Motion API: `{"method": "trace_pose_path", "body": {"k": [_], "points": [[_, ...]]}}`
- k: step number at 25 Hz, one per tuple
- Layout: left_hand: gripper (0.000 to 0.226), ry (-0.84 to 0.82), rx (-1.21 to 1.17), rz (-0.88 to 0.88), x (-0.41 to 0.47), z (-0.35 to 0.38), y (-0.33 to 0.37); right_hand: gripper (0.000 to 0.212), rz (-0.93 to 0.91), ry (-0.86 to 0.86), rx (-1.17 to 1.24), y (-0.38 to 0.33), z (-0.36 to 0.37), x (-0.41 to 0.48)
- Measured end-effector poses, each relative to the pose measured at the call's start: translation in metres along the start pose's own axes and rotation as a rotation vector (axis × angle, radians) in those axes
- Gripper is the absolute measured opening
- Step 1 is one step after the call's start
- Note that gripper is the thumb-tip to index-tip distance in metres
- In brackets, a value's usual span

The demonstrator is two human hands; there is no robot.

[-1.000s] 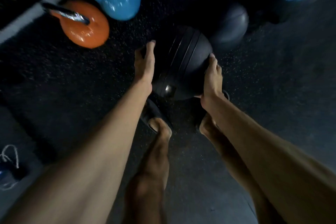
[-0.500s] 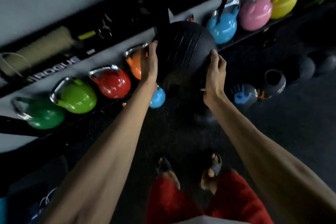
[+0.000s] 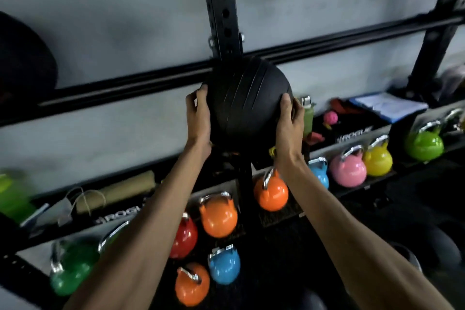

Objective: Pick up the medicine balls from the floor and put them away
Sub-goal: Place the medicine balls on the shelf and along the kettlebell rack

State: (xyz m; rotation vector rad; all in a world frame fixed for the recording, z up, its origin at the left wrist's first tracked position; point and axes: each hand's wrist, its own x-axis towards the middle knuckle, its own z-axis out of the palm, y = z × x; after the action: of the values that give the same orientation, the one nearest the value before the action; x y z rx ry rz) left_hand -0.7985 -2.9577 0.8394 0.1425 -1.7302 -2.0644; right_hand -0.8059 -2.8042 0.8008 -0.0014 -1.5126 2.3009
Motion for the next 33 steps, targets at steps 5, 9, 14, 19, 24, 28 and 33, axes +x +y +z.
{"method": "trace_pose_path", "body": {"k": [5, 9, 14, 19, 24, 28, 33], "points": [[0.039, 0.069, -0.090, 0.193, 0.032, 0.016, 0.080, 0.055, -0.157, -0.103, 0.037, -0.073, 0.048, 0.035], [0.057, 0.079, -0.048, 0.301, 0.055, 0.027, 0.130, 0.061, -0.231, -0.219, 0.126, -0.121, 0.081, 0.061], [0.064, 0.128, -0.032, 0.484, 0.075, 0.030, 0.207, 0.061, -0.321, -0.378, 0.251, -0.180, 0.124, 0.086], [0.040, 0.121, -0.041, 0.674, 0.085, 0.023, 0.280, 0.070, -0.454, -0.459, 0.319, -0.231, 0.181, 0.099], [0.042, 0.112, -0.063, 0.823, 0.113, 0.001, 0.333, 0.065, -0.529, -0.451, 0.373, -0.258, 0.242, 0.102], [0.047, 0.092, -0.061, 0.874, 0.152, -0.011, 0.364, 0.065, -0.571, -0.444, 0.361, -0.278, 0.289, 0.121], [0.058, 0.136, -0.042, 0.921, 0.210, -0.011, 0.400, 0.067, -0.624, -0.453, 0.341, -0.296, 0.348, 0.170]]}}
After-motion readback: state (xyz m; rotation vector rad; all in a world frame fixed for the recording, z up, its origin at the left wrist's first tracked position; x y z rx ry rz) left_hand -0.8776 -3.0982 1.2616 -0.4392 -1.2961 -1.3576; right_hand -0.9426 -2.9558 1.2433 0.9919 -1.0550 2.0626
